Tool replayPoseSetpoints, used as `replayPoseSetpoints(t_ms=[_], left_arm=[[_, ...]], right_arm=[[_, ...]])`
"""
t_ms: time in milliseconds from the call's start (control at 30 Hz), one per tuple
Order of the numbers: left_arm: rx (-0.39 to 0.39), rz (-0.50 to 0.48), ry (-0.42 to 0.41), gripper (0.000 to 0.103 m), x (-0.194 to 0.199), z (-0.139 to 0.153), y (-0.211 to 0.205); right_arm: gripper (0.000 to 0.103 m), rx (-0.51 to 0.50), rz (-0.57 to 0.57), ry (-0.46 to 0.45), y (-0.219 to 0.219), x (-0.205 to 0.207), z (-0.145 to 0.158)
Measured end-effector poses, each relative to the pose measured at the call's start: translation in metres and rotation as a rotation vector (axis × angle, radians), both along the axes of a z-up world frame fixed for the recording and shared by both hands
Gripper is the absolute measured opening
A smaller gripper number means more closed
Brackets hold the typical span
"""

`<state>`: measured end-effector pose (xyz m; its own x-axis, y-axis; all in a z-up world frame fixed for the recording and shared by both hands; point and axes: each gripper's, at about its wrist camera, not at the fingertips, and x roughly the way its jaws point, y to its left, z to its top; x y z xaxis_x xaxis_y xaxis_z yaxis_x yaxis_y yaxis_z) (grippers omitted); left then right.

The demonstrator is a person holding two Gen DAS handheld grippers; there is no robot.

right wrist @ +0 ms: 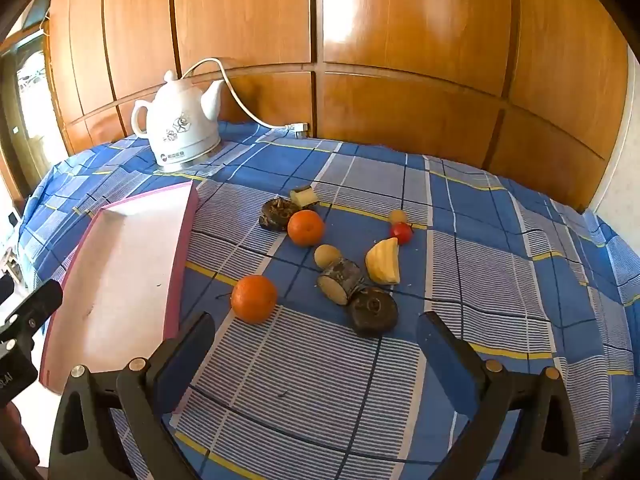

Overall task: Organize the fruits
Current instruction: 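Move both tools toward the fruits beside the pink-rimmed tray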

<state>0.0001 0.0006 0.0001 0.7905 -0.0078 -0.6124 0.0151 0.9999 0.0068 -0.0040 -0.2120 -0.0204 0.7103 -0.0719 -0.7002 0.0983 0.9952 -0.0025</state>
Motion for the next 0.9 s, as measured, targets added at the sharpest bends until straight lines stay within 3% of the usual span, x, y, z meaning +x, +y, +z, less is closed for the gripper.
replayPoseSetpoints(t_ms=[267,567,900], left_arm=[[-0.005,0.005,-0.014,0.103,-0.006,-0.015,-0.004],[-0.007,-0.015,0.004,0.103,-0.002,-0.002,-0.010],[0.007,-0.018,0.015,0.103,-0.002,-0.003,-0.012]], right_arm=[[0.102,-0.040,-0.038,-0.030,0.007,-0.003,0.015],[0.102,-0.112,-0.065,-0.119,0.011,-0.015,0.032],[0.102,-0.114,-0.119,-0.152,0.007,-0.018,0.038]])
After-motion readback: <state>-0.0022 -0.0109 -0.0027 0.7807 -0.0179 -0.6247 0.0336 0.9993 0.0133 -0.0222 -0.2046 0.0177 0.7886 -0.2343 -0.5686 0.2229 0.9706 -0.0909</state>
